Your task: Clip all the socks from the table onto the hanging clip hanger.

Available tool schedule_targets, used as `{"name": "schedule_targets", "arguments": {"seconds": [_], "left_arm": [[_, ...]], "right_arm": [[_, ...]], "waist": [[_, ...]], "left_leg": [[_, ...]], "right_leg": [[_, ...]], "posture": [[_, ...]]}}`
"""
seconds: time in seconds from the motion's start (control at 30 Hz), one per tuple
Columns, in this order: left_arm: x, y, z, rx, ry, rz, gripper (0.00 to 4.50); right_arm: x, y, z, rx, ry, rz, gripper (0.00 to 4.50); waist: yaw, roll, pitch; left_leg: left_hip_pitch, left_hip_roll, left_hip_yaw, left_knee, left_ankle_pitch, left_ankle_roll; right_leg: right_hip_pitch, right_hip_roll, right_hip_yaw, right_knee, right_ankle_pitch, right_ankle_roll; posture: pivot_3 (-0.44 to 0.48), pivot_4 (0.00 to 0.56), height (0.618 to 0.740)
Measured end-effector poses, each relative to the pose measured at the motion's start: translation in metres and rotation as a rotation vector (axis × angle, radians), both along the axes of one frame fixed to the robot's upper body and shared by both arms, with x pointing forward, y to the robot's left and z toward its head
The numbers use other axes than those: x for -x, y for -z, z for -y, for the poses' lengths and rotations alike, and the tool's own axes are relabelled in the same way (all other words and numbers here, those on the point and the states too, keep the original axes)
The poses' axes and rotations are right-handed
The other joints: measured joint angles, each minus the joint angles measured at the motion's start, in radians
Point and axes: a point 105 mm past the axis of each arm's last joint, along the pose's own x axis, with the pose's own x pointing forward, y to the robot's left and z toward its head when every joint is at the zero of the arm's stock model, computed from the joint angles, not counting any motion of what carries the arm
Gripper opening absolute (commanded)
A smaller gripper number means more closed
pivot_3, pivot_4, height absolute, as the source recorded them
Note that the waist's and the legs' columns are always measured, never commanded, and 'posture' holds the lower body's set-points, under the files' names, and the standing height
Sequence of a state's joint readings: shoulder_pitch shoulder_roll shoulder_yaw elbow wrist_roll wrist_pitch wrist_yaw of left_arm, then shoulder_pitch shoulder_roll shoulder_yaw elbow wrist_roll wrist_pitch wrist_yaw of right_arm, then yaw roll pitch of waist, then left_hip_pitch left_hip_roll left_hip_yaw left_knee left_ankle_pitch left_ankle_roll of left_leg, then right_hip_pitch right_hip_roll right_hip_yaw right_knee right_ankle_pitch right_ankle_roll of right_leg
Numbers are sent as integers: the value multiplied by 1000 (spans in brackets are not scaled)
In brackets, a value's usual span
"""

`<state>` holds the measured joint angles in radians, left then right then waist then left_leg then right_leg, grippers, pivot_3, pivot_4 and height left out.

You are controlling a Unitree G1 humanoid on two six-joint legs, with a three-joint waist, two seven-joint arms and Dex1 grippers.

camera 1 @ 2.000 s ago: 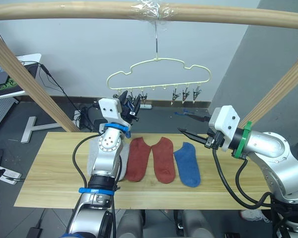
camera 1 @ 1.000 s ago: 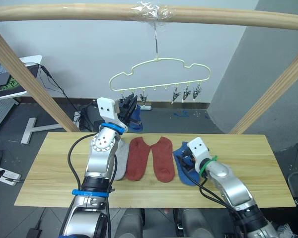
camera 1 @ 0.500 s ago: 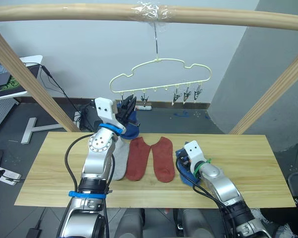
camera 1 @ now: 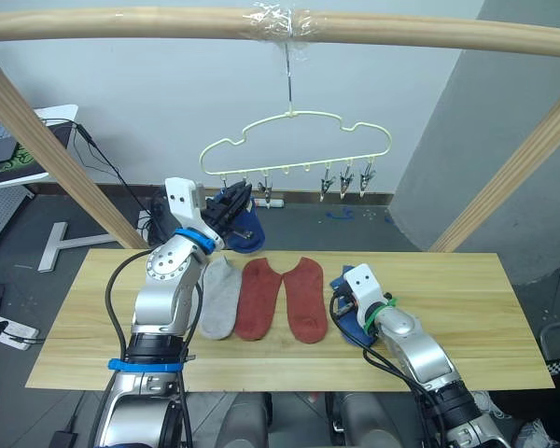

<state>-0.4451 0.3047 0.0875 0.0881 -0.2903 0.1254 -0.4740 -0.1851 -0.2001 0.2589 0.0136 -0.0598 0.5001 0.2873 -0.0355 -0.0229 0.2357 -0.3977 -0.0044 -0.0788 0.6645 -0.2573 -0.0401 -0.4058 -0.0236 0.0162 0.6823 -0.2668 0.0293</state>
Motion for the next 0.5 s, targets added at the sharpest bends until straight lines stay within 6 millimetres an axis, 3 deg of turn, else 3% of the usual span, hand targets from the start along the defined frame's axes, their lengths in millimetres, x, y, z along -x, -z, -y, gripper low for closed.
{"name": "schedule_targets", "arguments": {"seconds": [0.17, 0.47, 0.5], "left_arm": [[0, 0, 0, -2, 1, 0, 76], [1, 1, 0, -10, 15, -1, 76], [1, 1, 0, -11, 15, -1, 76]], "right_arm": [[4, -16, -5, -8, -55, 55, 1333], [-3, -13, -4, 21, -20, 66, 4466], [-6, -12, -6, 19, -16, 65, 4500]], "waist": [[0, 0, 0], [0, 0, 0], [0, 0, 0]], "left_leg": [[0, 0, 0, 0, 0, 0], [0, 0, 0, 0, 0, 0], [0, 0, 0, 0, 0, 0]], "right_leg": [[0, 0, 0, 0, 0, 0], [0, 0, 0, 0, 0, 0], [0, 0, 0, 0, 0, 0]], "posture": [[-29, 225, 720], [-28, 222, 720], [-25, 220, 720]]}}
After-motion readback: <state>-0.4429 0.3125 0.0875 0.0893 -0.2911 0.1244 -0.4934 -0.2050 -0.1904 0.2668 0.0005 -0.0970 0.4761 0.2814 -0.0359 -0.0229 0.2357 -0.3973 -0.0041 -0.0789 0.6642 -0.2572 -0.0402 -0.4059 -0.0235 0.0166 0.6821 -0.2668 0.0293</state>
